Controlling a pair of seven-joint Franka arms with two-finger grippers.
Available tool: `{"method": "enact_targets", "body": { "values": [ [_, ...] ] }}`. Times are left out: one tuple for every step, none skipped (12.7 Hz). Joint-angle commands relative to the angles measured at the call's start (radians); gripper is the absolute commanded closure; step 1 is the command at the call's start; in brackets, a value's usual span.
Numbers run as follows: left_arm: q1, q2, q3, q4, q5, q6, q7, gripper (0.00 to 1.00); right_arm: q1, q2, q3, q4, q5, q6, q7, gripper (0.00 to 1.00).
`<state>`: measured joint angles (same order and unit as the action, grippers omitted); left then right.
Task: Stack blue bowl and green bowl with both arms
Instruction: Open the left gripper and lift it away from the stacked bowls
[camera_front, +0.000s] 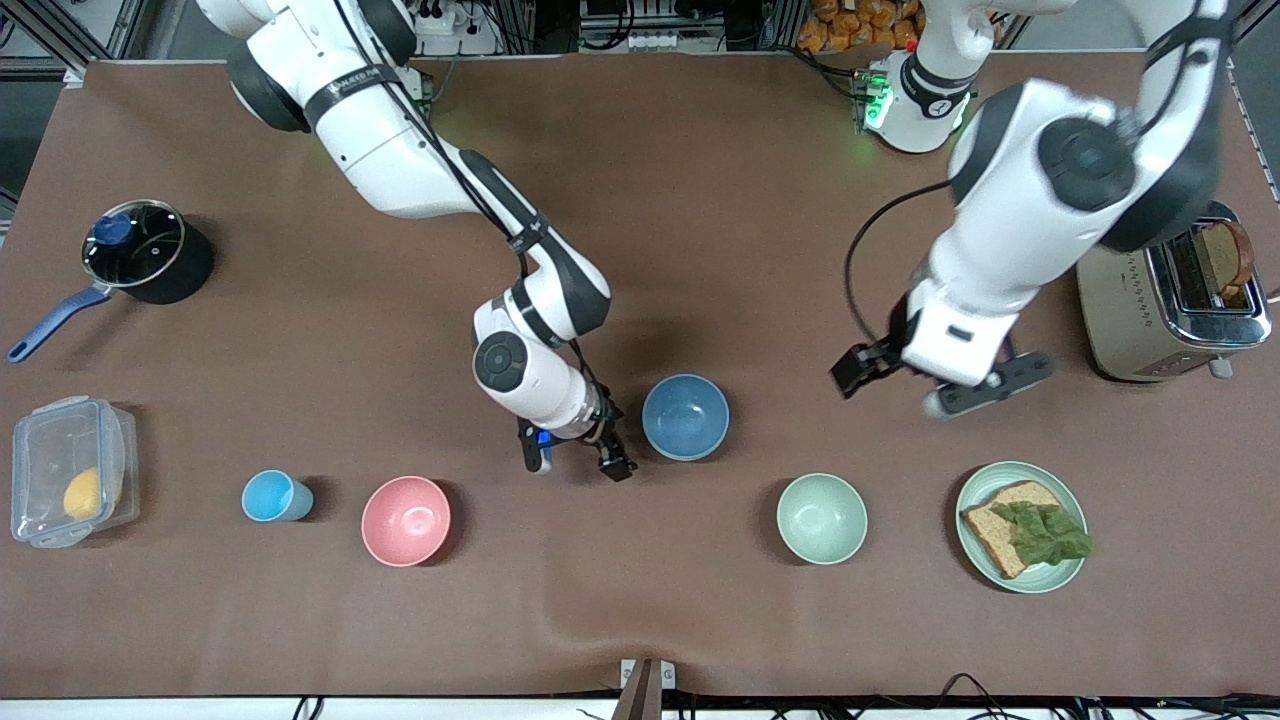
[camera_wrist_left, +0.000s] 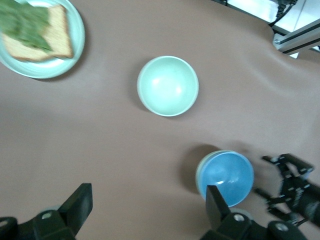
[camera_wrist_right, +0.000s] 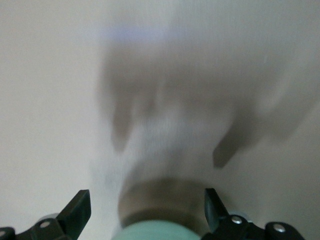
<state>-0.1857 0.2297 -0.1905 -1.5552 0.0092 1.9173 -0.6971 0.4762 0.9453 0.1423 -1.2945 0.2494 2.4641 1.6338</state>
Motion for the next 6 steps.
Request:
{"method": "enact_targets", "body": {
  "values": [
    [0.086, -0.099, -0.006, -0.029, 0.015, -0.125, 0.152, 0.0, -0.056, -0.04, 0.01, -0.008, -0.009, -0.074, -0.087, 0.0],
    [0.112, -0.125, -0.006, -0.028, 0.017, -0.18, 0.194, 0.0, -0.082, -0.052, 0.01, -0.008, -0.01, -0.109, -0.13, 0.0],
    [0.133, -0.145, -0.006, -0.026, 0.017, -0.225, 0.224, 0.0, -0.115, -0.072, 0.01, -0.008, -0.009, -0.172, -0.187, 0.0],
    [0.158, -0.165, -0.004, -0.025, 0.017, -0.248, 0.264, 0.0, -0.152, -0.095, 0.01, -0.008, -0.009, -0.247, -0.251, 0.0],
    [0.17, -0.184, -0.01, -0.025, 0.017, -0.257, 0.298, 0.0, -0.189, -0.121, 0.01, -0.008, -0.009, -0.331, -0.318, 0.0],
    [0.17, -0.214, -0.01, -0.026, 0.024, -0.285, 0.321, 0.0, -0.221, -0.143, 0.008, -0.008, -0.01, -0.402, -0.381, 0.0]
  ]
}}
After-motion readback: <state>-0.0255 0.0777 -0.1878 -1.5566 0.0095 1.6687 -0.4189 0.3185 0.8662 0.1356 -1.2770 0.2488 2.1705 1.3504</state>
